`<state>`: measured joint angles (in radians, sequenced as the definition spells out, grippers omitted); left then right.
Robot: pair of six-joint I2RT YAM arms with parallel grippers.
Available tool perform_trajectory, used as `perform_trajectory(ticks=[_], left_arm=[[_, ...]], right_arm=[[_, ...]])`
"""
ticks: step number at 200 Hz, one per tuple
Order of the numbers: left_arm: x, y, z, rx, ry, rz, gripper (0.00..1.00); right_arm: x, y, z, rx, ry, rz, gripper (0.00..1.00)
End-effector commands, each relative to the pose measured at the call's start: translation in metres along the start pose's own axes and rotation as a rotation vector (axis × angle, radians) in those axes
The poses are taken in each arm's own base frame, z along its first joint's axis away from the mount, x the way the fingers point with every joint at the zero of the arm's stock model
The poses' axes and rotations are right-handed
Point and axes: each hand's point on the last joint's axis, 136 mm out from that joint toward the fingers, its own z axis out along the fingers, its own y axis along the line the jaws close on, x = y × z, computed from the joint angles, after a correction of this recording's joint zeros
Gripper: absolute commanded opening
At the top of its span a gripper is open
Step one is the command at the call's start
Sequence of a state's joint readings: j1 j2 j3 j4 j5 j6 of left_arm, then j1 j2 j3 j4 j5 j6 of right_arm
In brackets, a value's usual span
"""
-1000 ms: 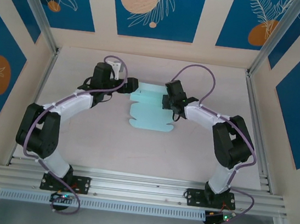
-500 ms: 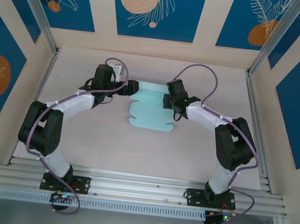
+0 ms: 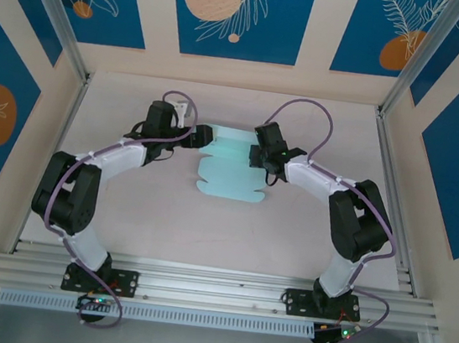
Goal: Fold the paper box
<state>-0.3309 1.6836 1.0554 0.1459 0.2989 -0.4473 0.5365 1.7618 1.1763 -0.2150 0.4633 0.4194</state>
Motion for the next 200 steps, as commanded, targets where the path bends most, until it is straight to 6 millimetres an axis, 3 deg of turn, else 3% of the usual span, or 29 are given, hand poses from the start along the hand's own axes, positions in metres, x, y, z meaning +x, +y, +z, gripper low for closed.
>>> perform_trajectory(ticks=[1,66,139,171,200], left_arm=[[-0.004,-0.008,0.003,0.056,-0.011,-0.02,0.95],[0.011,-0.025,0.019,0.098,0.042,0.005,1.0],[0.007,-0.052,0.034,0.173,0.039,0.002,1.0],[0.006,-0.038,0.027,0.1,0.024,0.012,1.0],[0.005,-0.019,0.006,0.007,0.012,0.02,1.0]], right_arm=[[-0.026,0.025,-0.02,-0.086,-0.072,0.014,0.0],[-0.024,0.042,-0.02,-0.119,-0.056,0.006,0.0],[-0.014,0.059,-0.009,-0.136,-0.021,-0.009,0.0],[-0.012,0.051,-0.006,-0.093,-0.009,0.0,0.0],[-0.012,0.039,-0.004,-0.051,0.002,0.026,0.0]])
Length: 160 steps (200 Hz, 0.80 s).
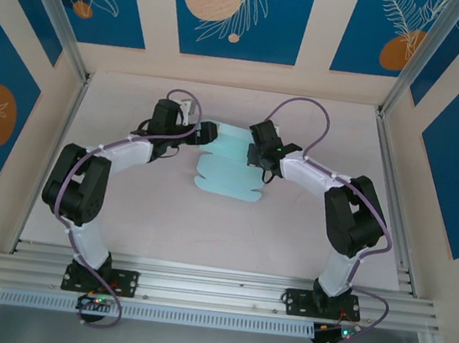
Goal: Fold the paper box
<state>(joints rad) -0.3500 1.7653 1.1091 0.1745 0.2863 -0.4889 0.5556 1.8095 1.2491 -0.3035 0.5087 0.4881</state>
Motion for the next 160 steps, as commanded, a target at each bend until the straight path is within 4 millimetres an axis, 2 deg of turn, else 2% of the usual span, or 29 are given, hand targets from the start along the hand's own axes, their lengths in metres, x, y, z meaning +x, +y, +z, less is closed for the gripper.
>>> perform_trajectory(ticks=[1,68,104,127,160], left_arm=[[0.006,-0.017,-0.017,0.002,0.008,0.05,1.0],[0.025,0.022,-0.085,-0.212,-0.021,0.025,1.0],[0.022,0.035,-0.128,-0.339,-0.084,0.035,1.0],[0.021,0.022,-0.144,-0.302,-0.101,0.051,1.0],[0.035,-0.022,-0.132,-0.021,-0.059,-0.013,1.0]], right_arm=[[-0.012,0.037,-0.011,-0.105,-0.035,-0.013,0.0],[-0.014,0.035,-0.007,-0.099,-0.039,-0.008,0.0],[-0.014,0.035,-0.006,-0.099,-0.039,-0.006,0.0],[-0.014,0.036,-0.006,-0.1,-0.039,-0.005,0.0],[-0.016,0.038,-0.007,-0.101,-0.043,-0.003,0.0]])
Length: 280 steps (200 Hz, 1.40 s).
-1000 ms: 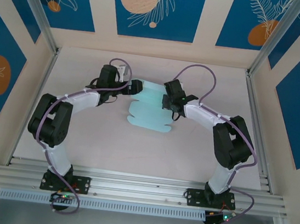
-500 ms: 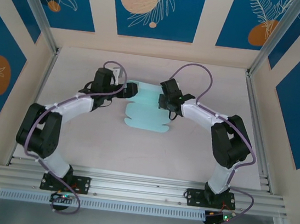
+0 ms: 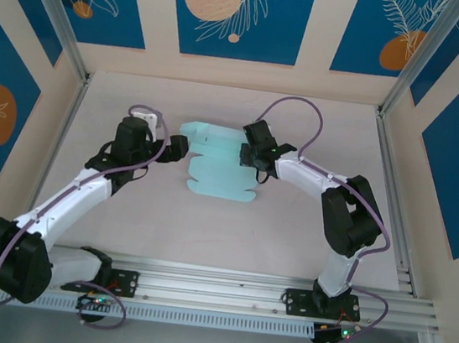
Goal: Fold the paper box
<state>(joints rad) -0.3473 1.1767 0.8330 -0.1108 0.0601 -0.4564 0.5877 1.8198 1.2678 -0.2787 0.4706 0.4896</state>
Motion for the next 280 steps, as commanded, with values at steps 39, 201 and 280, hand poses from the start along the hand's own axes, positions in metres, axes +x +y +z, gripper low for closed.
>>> perform_trajectory(ticks=[39,201,280], left_arm=[[0.047,-0.043,0.022,0.259,0.109,-0.114,1.0],[0.035,-0.027,0.093,0.185,0.029,-0.055,0.94],[0.026,-0.036,0.094,0.221,-0.003,-0.052,0.83]], right_arm=[[-0.015,0.016,-0.004,-0.034,-0.037,0.01,0.0],[-0.01,0.018,-0.01,-0.031,-0.047,-0.002,0.0],[-0.007,0.019,-0.008,-0.03,-0.042,0.001,0.0]])
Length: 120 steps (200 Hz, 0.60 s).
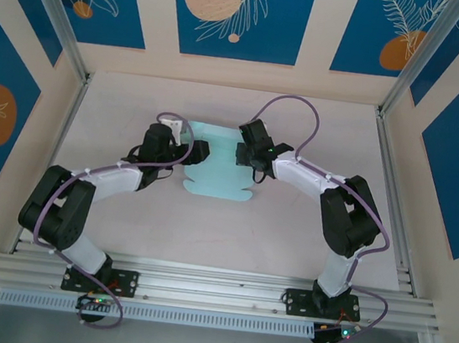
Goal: Fold the paper box
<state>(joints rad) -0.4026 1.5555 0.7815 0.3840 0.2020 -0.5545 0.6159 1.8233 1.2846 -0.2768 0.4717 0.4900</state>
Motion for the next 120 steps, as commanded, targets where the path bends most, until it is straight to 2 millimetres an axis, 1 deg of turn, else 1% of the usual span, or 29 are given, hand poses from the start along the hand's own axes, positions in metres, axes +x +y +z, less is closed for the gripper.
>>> perform_trajectory(ticks=[1,14,33,58,68,87,120], left_arm=[[-0.012,-0.009,0.001,0.022,-0.036,0.011,0.83],[-0.008,0.001,-0.003,-0.025,-0.038,-0.014,0.84],[0.002,0.022,-0.011,-0.132,-0.02,-0.06,0.93],[0.014,0.034,-0.014,-0.183,-0.002,-0.081,1.0],[0.016,0.035,-0.012,-0.178,0.004,-0.084,1.0],[0.015,0.028,-0.005,-0.129,0.007,-0.086,1.0],[0.006,0.014,0.005,-0.061,-0.005,-0.072,1.0]], right_arm=[[-0.006,0.004,-0.004,-0.005,-0.033,0.019,0.0],[-0.005,0.003,-0.004,0.0,-0.032,0.022,0.0],[-0.006,0.003,-0.005,-0.002,-0.036,0.022,0.0],[-0.008,0.004,-0.006,-0.006,-0.04,0.018,0.0],[-0.008,0.005,-0.007,-0.008,-0.041,0.016,0.0],[-0.008,0.005,-0.007,-0.009,-0.043,0.015,0.0],[-0.007,0.006,-0.009,-0.01,-0.043,0.015,0.0]])
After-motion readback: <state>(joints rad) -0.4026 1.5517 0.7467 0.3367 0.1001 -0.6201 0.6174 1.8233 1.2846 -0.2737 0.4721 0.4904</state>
